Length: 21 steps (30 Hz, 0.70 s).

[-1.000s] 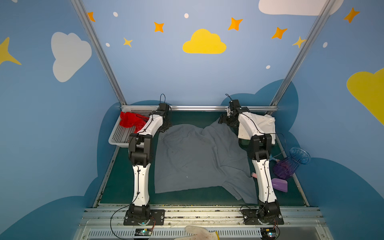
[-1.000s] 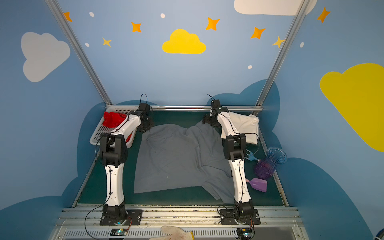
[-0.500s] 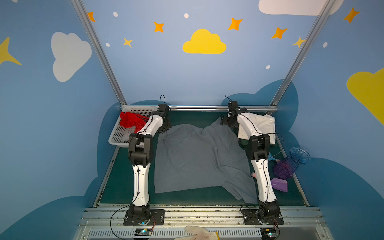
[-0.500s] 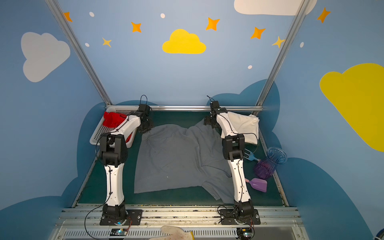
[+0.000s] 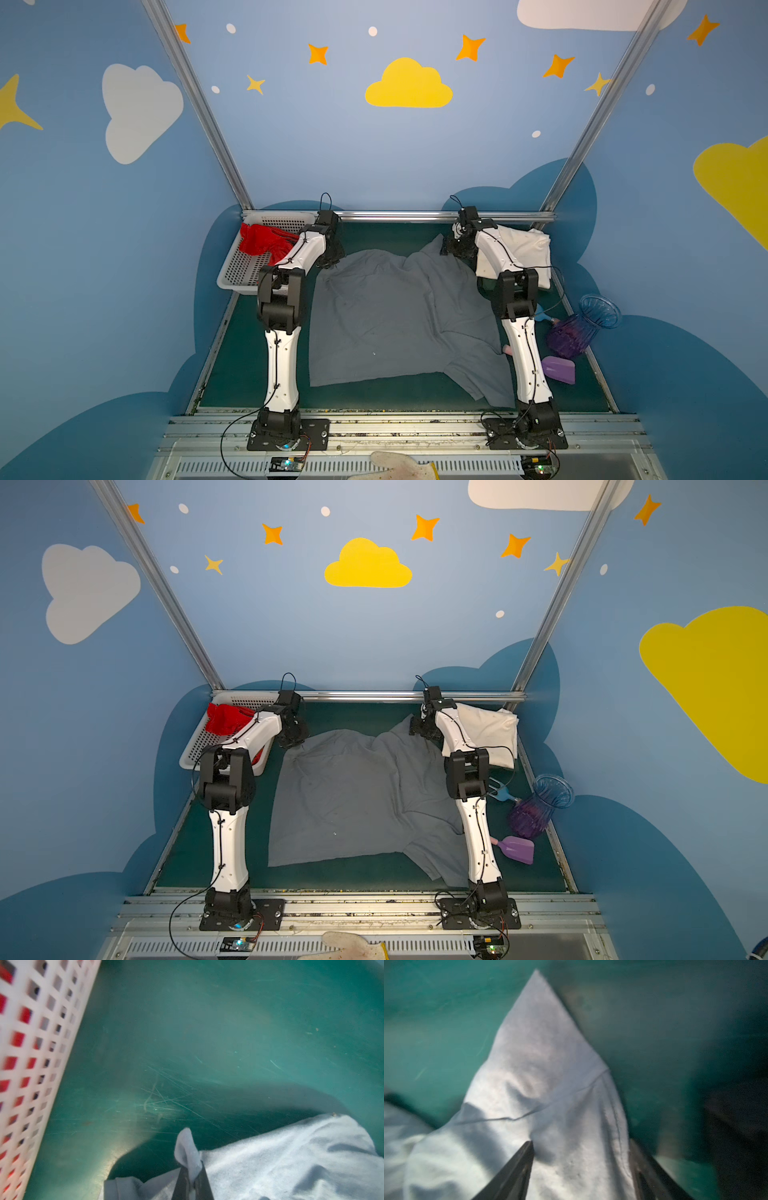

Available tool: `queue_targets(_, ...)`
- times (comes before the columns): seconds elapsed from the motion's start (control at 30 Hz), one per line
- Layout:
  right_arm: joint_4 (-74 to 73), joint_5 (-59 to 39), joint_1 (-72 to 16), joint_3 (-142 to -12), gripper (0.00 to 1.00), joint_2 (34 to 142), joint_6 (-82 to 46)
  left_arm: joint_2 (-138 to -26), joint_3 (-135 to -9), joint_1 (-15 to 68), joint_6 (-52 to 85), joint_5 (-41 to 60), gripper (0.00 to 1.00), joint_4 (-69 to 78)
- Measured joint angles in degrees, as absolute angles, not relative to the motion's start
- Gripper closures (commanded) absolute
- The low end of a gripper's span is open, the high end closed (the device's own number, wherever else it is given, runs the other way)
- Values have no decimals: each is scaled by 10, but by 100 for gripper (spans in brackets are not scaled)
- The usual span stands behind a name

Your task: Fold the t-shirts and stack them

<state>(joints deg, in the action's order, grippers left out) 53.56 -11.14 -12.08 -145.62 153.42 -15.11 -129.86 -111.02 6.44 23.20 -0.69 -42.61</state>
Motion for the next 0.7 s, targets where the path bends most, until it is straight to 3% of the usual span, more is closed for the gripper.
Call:
queue_targets(0.1, 537, -142, -118, -1456, 48, 1538, -153, -1299, -1122, 64, 232, -5, 96, -430)
queue_targets(0.2, 536, -155, -115, -1456, 58, 1538, -151, -1299, -1134, 64, 232, -5, 96, -431)
queue_targets(0.47, 529, -154, -113, -1456, 100, 1538, -146, -1300, -1139, 61, 230, -2, 96, -438)
queue_targets(0.7, 524, -119, -105, -1449, 100, 1530, -133, -1336, -1214, 54, 227, -1, 96, -460)
